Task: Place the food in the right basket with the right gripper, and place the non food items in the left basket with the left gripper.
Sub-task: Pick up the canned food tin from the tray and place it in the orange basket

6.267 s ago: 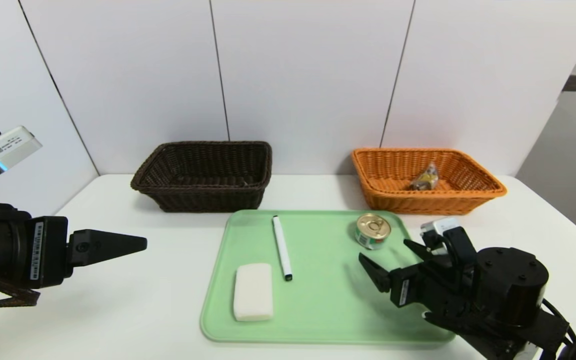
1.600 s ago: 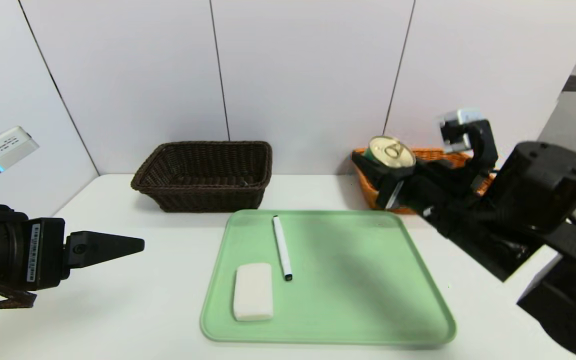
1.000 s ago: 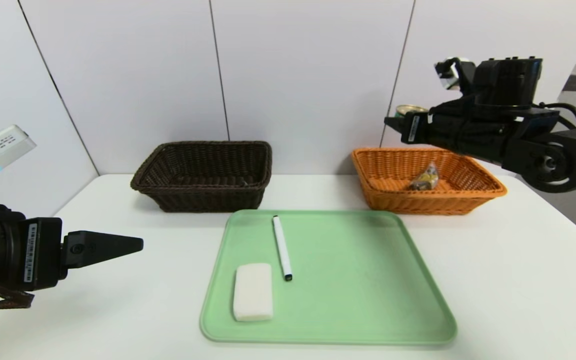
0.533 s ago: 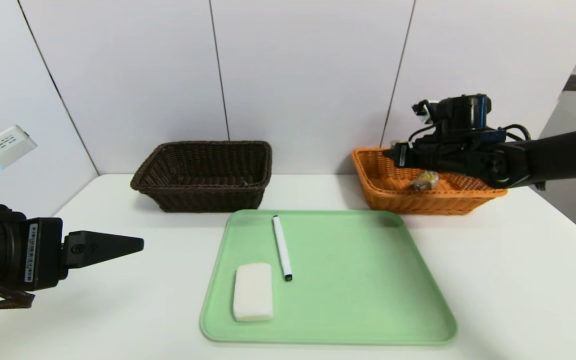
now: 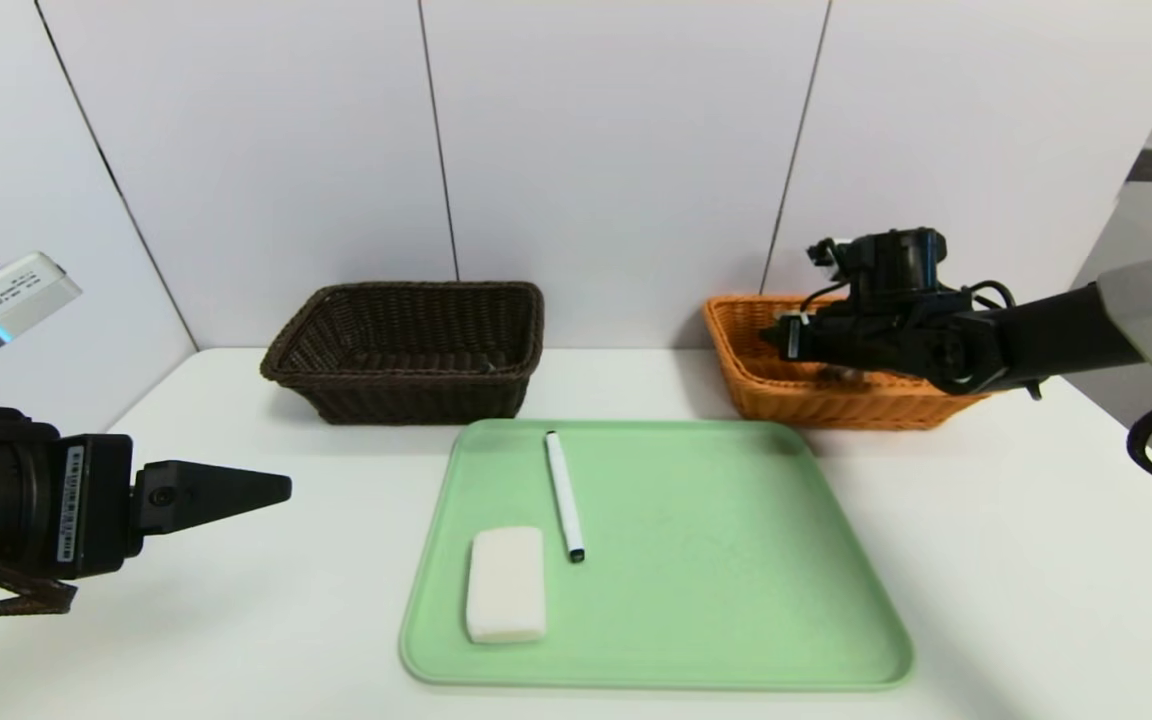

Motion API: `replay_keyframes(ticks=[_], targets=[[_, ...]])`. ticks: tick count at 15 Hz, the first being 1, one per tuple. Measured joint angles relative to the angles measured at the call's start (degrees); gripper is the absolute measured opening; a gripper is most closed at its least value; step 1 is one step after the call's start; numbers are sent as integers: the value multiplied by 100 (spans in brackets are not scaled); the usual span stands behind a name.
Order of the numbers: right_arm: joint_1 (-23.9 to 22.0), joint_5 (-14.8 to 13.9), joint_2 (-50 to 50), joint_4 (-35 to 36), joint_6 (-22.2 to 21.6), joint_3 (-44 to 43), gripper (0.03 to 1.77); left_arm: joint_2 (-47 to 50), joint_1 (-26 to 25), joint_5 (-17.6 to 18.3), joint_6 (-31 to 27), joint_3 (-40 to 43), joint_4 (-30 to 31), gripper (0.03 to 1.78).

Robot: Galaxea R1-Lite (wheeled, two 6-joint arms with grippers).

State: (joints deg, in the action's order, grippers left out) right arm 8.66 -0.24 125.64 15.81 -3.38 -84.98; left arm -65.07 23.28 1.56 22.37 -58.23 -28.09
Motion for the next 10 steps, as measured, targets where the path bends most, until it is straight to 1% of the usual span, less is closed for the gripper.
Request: replay_keyframes(ticks=[4,7,9,10], targets=[[0,0,9,-22,7,-72,136,-33,0,1,-2,-11,12,169],[-6,0,-39,-29,7,-94,147,-39,0,-11,-2,-20,9,169],[0,-11,-279,-101,11,-123,152,-39,-16,-20,6,-149,-5,169],[18,-20,-516,-245,13,-129,155,-46,-24,-22,6,-282,-29,169]])
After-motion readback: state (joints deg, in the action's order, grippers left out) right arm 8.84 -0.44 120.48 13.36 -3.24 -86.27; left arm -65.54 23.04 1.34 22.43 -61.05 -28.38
